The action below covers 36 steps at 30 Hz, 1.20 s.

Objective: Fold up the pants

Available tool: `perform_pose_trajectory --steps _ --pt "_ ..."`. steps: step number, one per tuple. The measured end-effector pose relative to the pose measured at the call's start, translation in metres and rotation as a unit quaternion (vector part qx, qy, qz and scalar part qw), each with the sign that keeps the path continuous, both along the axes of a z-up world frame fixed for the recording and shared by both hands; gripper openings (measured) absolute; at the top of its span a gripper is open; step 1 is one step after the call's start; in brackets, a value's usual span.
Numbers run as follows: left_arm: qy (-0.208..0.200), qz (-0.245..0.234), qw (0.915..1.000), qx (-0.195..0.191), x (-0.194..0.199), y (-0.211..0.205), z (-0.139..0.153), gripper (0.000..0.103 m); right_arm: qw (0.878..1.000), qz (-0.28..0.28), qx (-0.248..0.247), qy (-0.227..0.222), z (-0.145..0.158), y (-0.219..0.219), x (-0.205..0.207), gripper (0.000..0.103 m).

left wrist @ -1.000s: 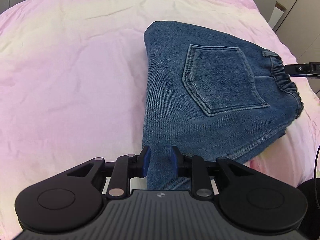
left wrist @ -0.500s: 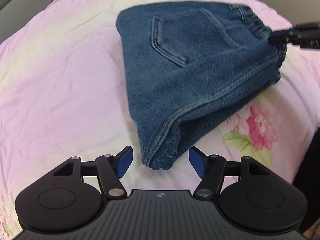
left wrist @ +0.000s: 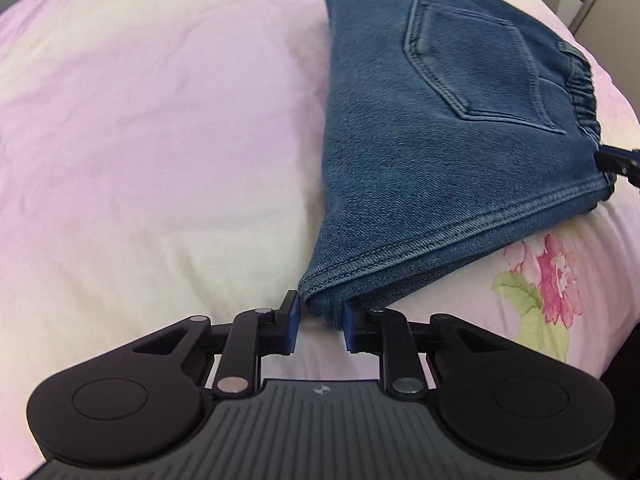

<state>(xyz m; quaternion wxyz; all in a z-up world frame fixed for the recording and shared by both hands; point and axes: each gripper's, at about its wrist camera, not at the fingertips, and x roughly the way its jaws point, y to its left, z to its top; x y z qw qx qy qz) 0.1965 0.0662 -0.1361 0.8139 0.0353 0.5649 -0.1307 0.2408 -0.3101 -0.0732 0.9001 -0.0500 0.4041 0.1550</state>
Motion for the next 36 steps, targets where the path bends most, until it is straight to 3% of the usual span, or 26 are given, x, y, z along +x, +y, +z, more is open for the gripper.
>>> perform_pose_trajectory --steps 7,12,16,20,25,36 --pt "-0.002 -0.054 0.9980 0.033 -0.002 -0.008 0.043 0.030 1.000 -0.008 0.010 0.016 0.014 -0.003 0.013 0.018" --pt "-0.063 -0.067 0.9957 0.015 0.012 -0.012 0.092 0.031 1.000 0.004 0.029 -0.002 0.047 -0.003 0.018 0.033" --pt "-0.122 -0.037 0.9918 0.000 0.056 -0.034 0.110 0.031 0.999 -0.010 0.020 -0.027 0.064 -0.002 0.043 0.033" --pt "-0.144 -0.026 0.9892 -0.001 0.104 -0.066 0.103 0.031 0.999 -0.038 0.011 -0.035 0.067 0.003 0.071 0.031" --pt "-0.134 -0.018 0.9903 0.035 0.148 -0.095 0.072 0.024 0.999 -0.044 -0.015 -0.015 0.055 0.015 0.099 0.024" --pt "-0.115 -0.042 0.9915 0.046 0.185 -0.109 0.034 0.023 0.998 -0.026 -0.057 0.023 -0.001 0.021 0.129 0.021"
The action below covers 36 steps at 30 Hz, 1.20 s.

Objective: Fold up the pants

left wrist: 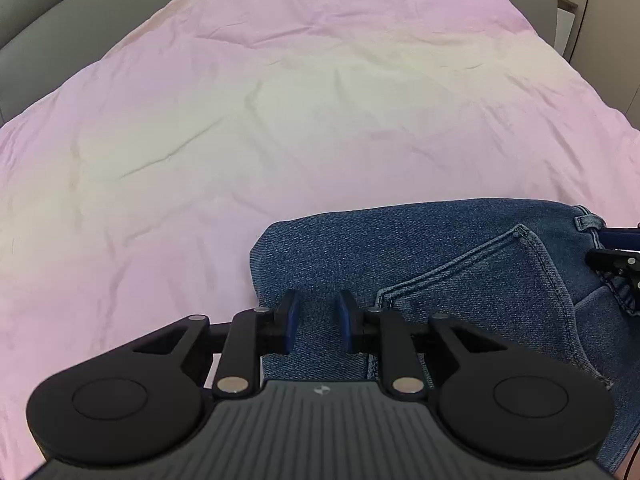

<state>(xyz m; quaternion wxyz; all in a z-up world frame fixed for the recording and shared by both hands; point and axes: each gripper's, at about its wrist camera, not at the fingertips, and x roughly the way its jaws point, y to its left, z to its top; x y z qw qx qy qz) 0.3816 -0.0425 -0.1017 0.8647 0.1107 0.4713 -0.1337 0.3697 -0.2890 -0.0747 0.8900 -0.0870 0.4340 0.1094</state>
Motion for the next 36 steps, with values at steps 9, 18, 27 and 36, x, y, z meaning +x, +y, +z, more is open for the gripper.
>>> perform_pose_trajectory --steps 9,18,27,36 --pt "0.007 0.032 0.9994 -0.003 0.005 -0.007 0.000 0.028 1.000 -0.013 0.009 0.021 -0.002 -0.003 0.002 0.021" --pt "0.008 0.065 0.9977 -0.020 -0.040 0.023 0.046 0.048 0.998 -0.038 0.035 0.019 0.042 -0.009 -0.032 0.072" --pt "0.030 0.109 0.9859 -0.123 -0.096 0.070 0.051 0.064 0.964 -0.135 0.206 0.103 0.022 -0.068 -0.091 0.072" --pt "0.048 0.205 0.9484 -0.237 -0.090 0.105 0.001 0.065 0.900 -0.183 0.369 0.139 -0.028 -0.106 -0.093 0.072"
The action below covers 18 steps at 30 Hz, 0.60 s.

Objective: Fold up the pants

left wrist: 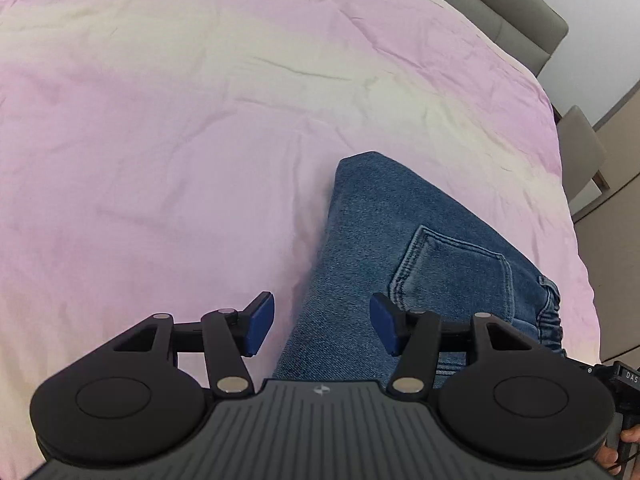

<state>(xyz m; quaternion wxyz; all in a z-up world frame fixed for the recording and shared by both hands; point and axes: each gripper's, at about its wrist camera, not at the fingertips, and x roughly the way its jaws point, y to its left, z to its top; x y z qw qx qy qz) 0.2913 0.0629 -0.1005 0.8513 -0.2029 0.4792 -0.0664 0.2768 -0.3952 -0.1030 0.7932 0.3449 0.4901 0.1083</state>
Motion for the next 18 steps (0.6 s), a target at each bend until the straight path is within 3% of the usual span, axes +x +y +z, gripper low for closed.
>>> perform_pose_trajectory --steps 6,9,14,18 --pt "0.031 -0.002 0.9973 -0.066 0.014 0.005 -0.035 0.069 0.997 -0.007 0.061 0.037 -0.032 -0.010 0.013 0.076" --pt "0.044 -0.004 0.9952 -0.088 0.022 0.004 -0.048 0.072 0.997 0.005 0.064 0.047 -0.044 -0.007 0.022 0.076" --pt "0.054 -0.015 0.9947 -0.087 0.034 0.000 -0.056 0.071 0.997 0.014 0.057 0.052 -0.050 0.002 0.043 0.076" --pt "0.050 -0.020 0.9948 -0.087 0.032 -0.003 -0.056 0.061 0.998 0.017 0.036 0.048 -0.049 0.009 0.047 0.074"
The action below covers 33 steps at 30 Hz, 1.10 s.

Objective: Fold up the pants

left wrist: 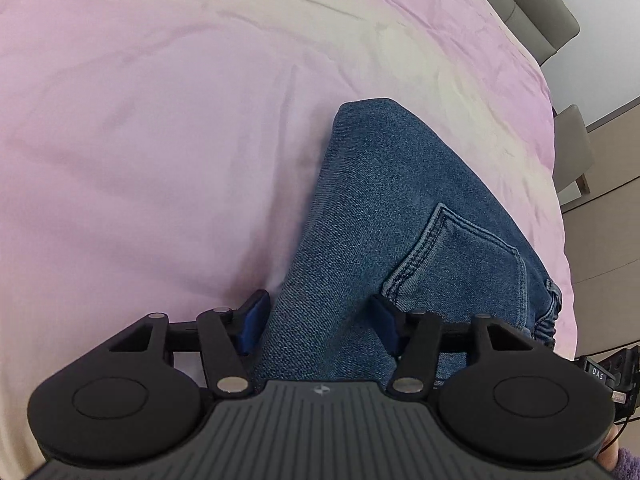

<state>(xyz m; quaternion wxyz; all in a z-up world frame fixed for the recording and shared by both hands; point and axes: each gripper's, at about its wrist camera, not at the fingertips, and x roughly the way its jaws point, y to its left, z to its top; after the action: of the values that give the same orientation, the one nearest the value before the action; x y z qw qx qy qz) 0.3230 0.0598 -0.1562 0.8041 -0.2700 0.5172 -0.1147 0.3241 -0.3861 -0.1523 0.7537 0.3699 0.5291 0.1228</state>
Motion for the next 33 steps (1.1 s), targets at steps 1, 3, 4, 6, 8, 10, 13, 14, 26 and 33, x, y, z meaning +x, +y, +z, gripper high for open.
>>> perform_pose_trajectory --steps 1,3,4,6,8,10,13,14,26,33 --pt "0.000 0.001 1.0000 -0.003 -0.001 0.000 0.000 0.057 1.000 -0.001 -0.004 0.000 0.001 0.001 0.000 0.073" --pt "-0.003 0.002 1.0000 -0.005 -0.004 -0.001 0.002 0.052 1.000 -0.002 -0.012 -0.001 0.007 0.006 -0.001 0.069" --pt "-0.005 0.002 1.0000 -0.003 -0.006 -0.002 0.004 0.048 1.000 -0.002 -0.018 -0.001 0.010 0.008 -0.001 0.067" --pt "-0.013 0.002 0.9999 0.002 -0.009 -0.004 0.008 0.043 0.999 -0.003 -0.038 -0.008 0.020 0.017 -0.002 0.063" --pt "-0.019 0.004 0.9998 0.003 -0.012 -0.004 0.013 0.040 0.998 0.000 -0.060 -0.019 0.033 0.028 -0.004 0.060" --pt "-0.020 0.008 0.9998 0.000 -0.015 -0.002 0.019 0.035 0.997 0.003 -0.073 -0.029 0.044 0.032 -0.007 0.056" --pt "-0.027 0.004 0.9996 0.000 -0.019 0.001 0.034 0.029 0.995 0.011 -0.085 -0.045 0.065 0.033 -0.015 0.052" --pt "-0.029 0.001 0.9996 0.000 -0.021 0.001 0.040 0.028 0.995 0.014 -0.088 -0.050 0.072 0.034 -0.016 0.051" --pt "-0.071 0.019 0.9972 0.011 -0.071 0.047 0.098 0.027 0.990 0.059 -0.081 -0.099 0.143 0.087 -0.045 0.047" --pt "-0.098 0.053 0.9932 0.034 -0.106 0.115 0.131 0.027 0.984 0.103 -0.059 -0.130 0.170 0.158 -0.049 0.047"
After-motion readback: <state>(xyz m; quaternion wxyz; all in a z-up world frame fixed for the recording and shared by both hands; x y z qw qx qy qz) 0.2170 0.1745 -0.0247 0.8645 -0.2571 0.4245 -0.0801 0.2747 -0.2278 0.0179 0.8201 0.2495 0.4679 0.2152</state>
